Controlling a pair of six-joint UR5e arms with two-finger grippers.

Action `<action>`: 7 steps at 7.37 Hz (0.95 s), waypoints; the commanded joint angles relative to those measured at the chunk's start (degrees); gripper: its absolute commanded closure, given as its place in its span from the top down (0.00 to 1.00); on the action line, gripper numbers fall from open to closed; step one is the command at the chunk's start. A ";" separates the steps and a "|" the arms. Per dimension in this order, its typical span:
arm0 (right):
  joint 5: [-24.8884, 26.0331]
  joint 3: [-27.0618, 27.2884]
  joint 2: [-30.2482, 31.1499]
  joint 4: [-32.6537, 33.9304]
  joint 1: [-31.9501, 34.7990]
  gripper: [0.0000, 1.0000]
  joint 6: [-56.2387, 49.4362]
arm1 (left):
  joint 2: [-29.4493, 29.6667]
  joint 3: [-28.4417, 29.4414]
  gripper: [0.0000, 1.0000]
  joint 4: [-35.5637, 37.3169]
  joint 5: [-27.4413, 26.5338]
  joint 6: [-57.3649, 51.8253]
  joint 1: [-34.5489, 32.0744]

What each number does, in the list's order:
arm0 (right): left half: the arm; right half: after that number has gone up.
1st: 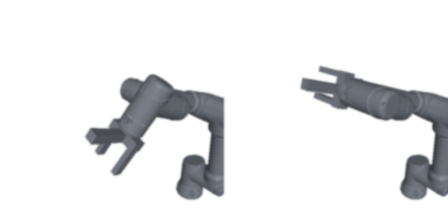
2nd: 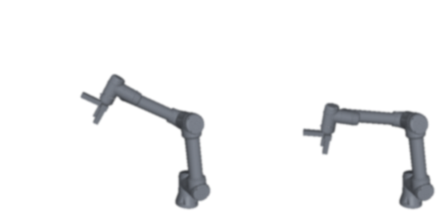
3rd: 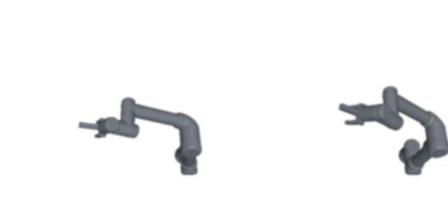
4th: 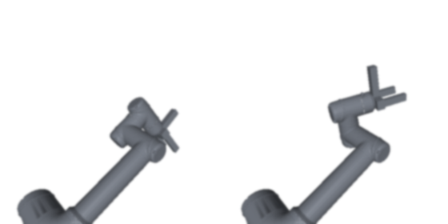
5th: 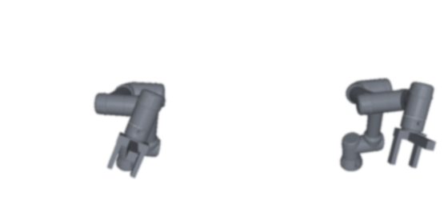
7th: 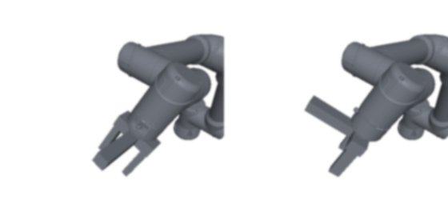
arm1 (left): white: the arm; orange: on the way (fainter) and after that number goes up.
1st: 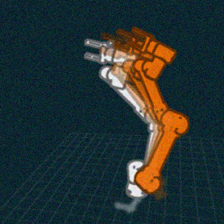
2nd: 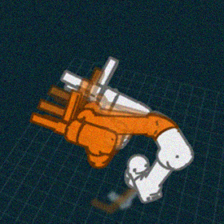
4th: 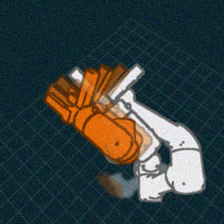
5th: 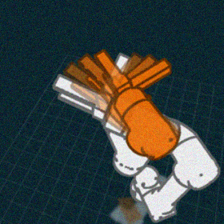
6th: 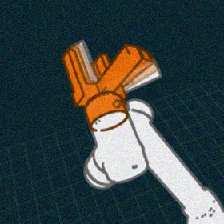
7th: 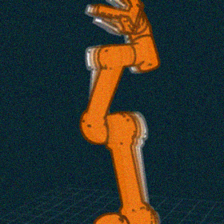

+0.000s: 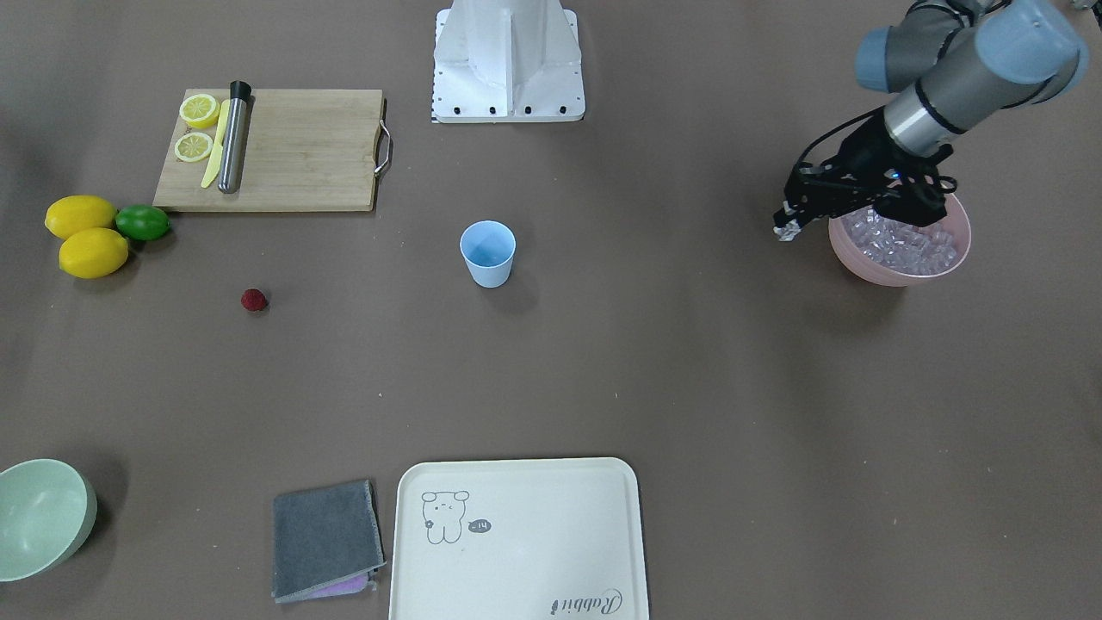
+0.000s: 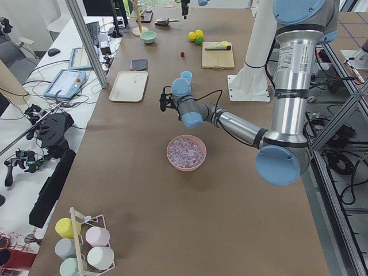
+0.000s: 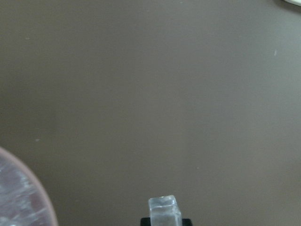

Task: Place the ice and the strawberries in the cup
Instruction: 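Carry the second ice cube with the left gripper over the cup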

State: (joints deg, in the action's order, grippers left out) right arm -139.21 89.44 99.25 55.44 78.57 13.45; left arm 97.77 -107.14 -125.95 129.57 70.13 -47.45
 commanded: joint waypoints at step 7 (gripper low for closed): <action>-0.10 0.12 -0.19 -0.06 0.00 1.00 -0.61 | 38.07 9.73 0.00 25.32 -26.21 10.12 22.49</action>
State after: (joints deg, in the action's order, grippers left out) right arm -139.22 89.53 99.07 55.37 78.57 13.02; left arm 131.67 -100.51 -100.78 104.28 80.27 -25.18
